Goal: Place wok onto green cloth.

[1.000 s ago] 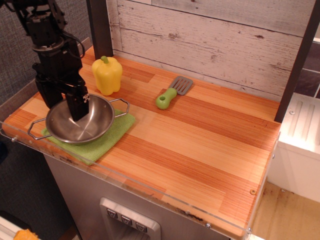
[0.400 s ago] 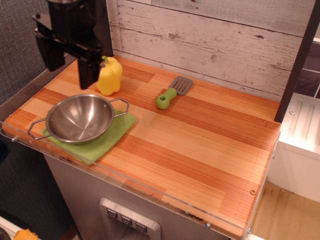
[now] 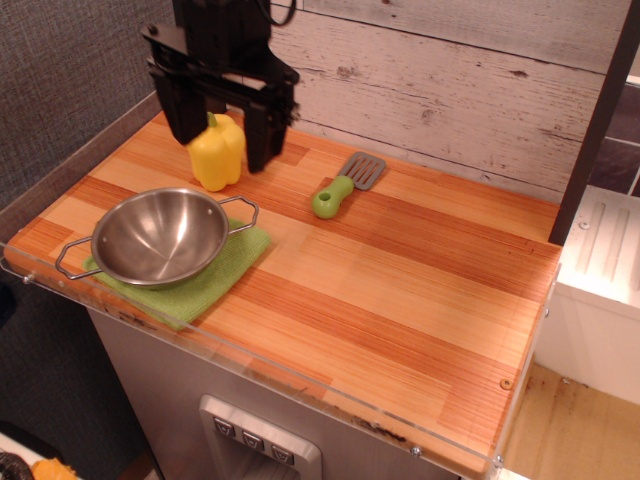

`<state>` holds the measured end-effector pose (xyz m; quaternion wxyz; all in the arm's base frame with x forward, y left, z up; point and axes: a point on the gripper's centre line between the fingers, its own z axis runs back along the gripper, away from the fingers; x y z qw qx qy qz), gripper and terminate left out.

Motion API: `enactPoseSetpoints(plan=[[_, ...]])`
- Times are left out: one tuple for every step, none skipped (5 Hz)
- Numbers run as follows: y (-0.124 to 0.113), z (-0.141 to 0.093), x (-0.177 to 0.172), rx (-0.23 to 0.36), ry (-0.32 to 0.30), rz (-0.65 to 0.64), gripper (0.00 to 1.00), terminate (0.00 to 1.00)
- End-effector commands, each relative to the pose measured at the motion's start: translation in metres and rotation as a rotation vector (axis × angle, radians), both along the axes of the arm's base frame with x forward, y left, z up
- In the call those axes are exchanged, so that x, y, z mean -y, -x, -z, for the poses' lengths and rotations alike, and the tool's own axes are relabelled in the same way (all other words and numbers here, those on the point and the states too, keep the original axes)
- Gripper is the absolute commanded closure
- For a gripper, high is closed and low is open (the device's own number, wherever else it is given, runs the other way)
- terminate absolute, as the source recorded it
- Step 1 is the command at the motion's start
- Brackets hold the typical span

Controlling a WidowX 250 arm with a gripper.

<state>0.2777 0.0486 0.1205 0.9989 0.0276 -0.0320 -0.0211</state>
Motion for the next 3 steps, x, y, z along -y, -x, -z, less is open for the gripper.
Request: enactPoseSetpoints(plan=[[-0.0034, -0.0029, 0.0035, 0.028, 0.036, 0.09, 0.0, 0.0], [-0.0034, -0.0029, 0.0035, 0.028, 0.036, 0.09, 0.0, 0.0], [-0.0034, -0.0029, 0.0035, 0.028, 0.036, 0.09, 0.0, 1.0]])
